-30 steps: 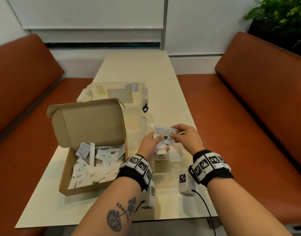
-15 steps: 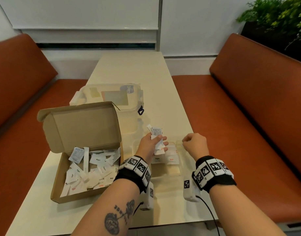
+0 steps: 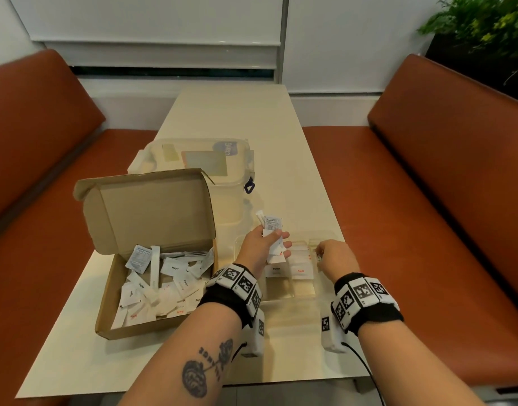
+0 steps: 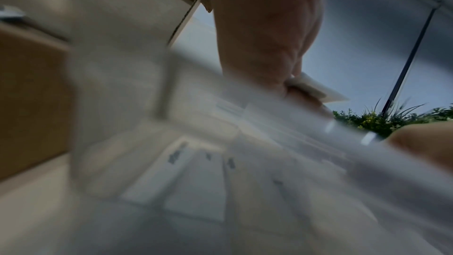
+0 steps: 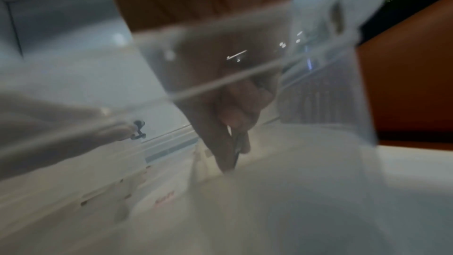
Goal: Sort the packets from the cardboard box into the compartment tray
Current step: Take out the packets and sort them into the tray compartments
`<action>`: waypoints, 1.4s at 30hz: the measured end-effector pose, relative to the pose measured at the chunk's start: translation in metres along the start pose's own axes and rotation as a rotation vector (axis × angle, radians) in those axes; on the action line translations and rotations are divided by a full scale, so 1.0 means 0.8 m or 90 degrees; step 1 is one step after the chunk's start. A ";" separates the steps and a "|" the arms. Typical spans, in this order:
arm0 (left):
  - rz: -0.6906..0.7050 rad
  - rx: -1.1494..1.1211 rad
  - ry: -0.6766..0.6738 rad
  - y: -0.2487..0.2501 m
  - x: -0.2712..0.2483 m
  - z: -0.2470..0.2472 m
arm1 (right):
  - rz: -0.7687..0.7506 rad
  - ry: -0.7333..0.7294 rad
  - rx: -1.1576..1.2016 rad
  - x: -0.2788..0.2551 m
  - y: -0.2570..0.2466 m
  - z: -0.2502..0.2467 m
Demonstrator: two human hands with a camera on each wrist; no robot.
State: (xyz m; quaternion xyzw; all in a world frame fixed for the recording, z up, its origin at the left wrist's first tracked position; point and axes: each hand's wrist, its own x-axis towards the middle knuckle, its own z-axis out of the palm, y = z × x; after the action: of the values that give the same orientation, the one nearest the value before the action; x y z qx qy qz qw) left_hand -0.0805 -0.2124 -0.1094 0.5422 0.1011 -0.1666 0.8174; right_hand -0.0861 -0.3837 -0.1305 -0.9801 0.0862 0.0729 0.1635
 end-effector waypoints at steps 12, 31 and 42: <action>-0.011 0.003 -0.010 -0.007 -0.003 -0.003 | -0.051 -0.004 -0.091 -0.018 -0.001 0.007; 0.004 -0.006 0.004 -0.017 -0.015 -0.017 | -0.059 -0.014 -0.115 -0.028 -0.002 0.017; -0.006 -0.005 -0.026 -0.013 -0.020 -0.018 | -0.055 0.033 -0.005 -0.031 -0.015 0.004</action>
State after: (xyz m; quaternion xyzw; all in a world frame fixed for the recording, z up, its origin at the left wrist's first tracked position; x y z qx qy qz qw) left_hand -0.0989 -0.2002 -0.1179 0.5349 0.0875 -0.1815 0.8205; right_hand -0.1086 -0.3674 -0.1255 -0.9850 0.0481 0.0404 0.1604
